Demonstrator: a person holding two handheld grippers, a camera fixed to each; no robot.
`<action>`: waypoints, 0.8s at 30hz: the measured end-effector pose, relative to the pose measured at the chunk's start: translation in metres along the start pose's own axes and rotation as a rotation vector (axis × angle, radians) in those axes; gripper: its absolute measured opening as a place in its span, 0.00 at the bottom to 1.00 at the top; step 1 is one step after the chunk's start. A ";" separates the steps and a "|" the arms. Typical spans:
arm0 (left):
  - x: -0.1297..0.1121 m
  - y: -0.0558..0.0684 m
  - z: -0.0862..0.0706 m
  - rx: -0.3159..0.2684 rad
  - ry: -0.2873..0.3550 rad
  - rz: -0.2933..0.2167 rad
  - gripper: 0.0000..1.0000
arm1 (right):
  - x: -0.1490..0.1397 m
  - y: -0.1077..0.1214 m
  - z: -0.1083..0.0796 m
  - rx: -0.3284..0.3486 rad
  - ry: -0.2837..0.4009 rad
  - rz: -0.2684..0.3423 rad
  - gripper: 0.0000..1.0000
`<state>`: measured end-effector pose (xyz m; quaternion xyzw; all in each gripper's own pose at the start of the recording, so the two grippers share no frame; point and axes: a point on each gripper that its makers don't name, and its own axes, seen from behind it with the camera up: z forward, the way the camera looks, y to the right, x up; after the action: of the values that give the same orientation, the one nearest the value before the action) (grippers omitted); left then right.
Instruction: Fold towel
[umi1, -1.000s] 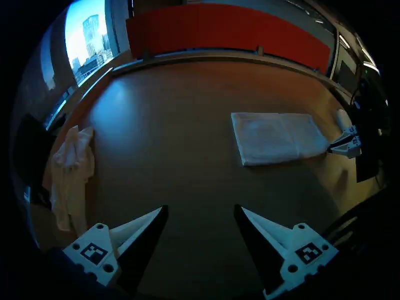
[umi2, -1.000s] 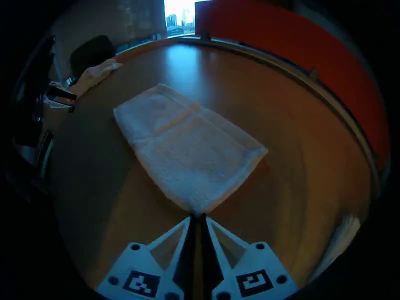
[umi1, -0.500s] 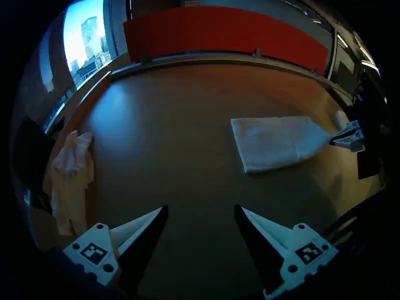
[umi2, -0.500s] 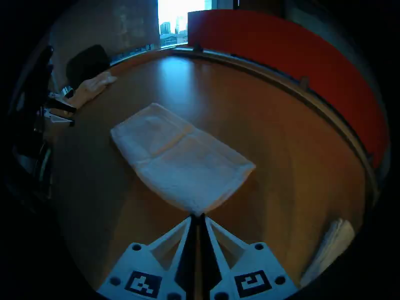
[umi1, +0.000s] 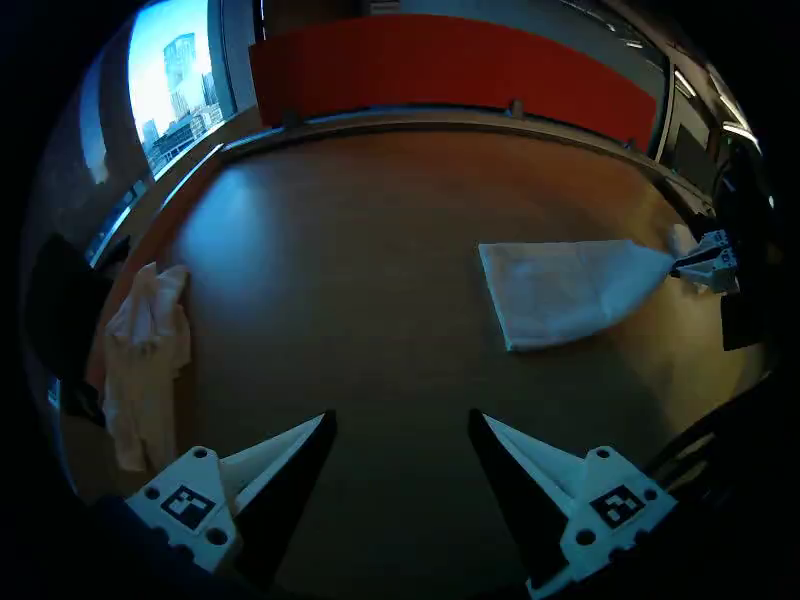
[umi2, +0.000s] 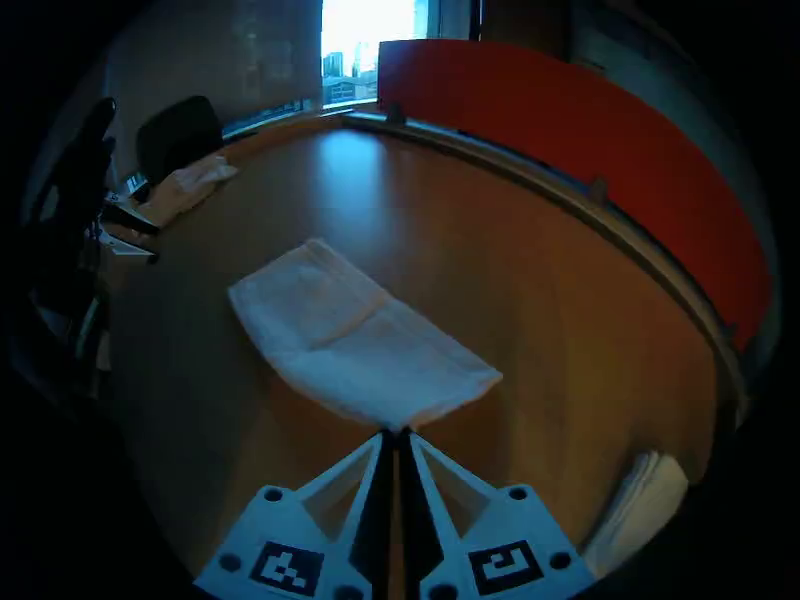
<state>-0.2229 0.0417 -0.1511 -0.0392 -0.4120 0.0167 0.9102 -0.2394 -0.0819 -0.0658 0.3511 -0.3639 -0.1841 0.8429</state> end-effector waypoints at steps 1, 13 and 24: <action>0.000 0.000 -0.001 0.000 0.001 0.000 0.98 | 0.003 0.000 0.000 0.000 0.004 -0.004 0.03; -0.001 -0.003 -0.014 0.004 0.015 -0.021 0.97 | 0.053 -0.011 0.002 0.029 0.046 -0.111 0.03; -0.009 -0.010 -0.021 0.013 0.019 -0.052 0.98 | 0.100 -0.030 0.011 0.083 0.087 -0.190 0.03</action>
<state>-0.2132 0.0296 -0.1707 -0.0228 -0.4041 -0.0045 0.9144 -0.1828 -0.1639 -0.0336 0.4261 -0.2996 -0.2324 0.8214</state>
